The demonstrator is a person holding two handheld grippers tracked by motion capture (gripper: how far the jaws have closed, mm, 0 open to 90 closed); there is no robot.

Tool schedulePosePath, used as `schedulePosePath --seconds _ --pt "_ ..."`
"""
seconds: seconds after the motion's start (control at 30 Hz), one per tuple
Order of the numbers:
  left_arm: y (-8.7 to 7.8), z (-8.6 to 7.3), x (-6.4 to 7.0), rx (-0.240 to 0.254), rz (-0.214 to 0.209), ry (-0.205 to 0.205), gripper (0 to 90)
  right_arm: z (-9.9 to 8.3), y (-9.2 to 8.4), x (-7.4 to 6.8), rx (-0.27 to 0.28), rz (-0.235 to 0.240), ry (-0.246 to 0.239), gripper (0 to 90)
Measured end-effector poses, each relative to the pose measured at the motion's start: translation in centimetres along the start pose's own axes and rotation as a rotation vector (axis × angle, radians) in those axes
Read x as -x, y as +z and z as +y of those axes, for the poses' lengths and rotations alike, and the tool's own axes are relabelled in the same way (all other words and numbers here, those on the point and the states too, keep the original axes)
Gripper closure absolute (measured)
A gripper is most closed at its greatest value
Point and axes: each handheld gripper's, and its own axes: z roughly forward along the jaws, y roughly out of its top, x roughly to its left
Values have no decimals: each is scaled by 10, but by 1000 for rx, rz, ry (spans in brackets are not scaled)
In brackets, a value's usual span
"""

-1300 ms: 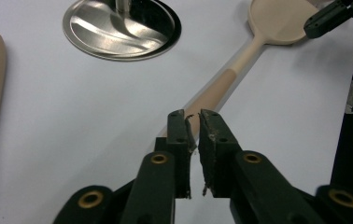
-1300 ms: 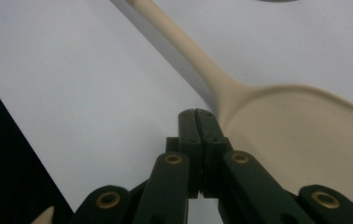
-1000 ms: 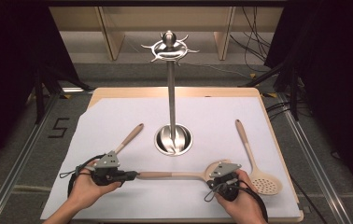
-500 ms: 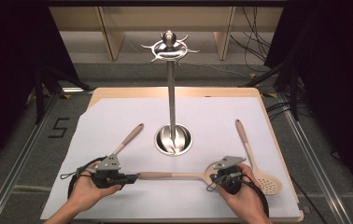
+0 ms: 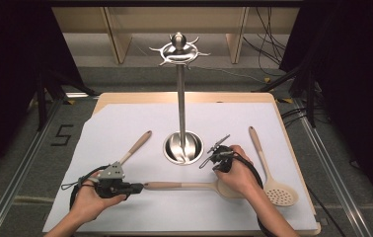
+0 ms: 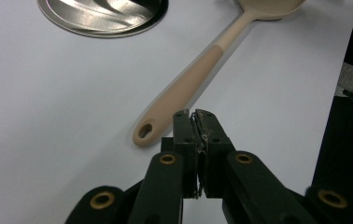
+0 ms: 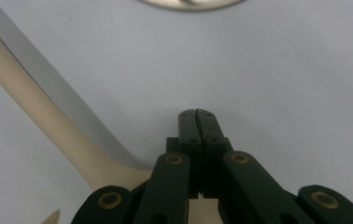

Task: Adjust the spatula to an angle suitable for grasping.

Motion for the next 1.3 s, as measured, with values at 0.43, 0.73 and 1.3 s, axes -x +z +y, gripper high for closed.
schedulePosePath --seconds 0.43,0.73,1.3 --pt "0 2 1 19 10 -2 851 -29 -16 -6 -186 12 24 900" --pt "-2 3 -4 39 50 -1 769 -29 -28 -9 -124 7 -21 825" --pt "2 1 -7 72 93 8 534 14 -8 -38 -161 127 -197 688"
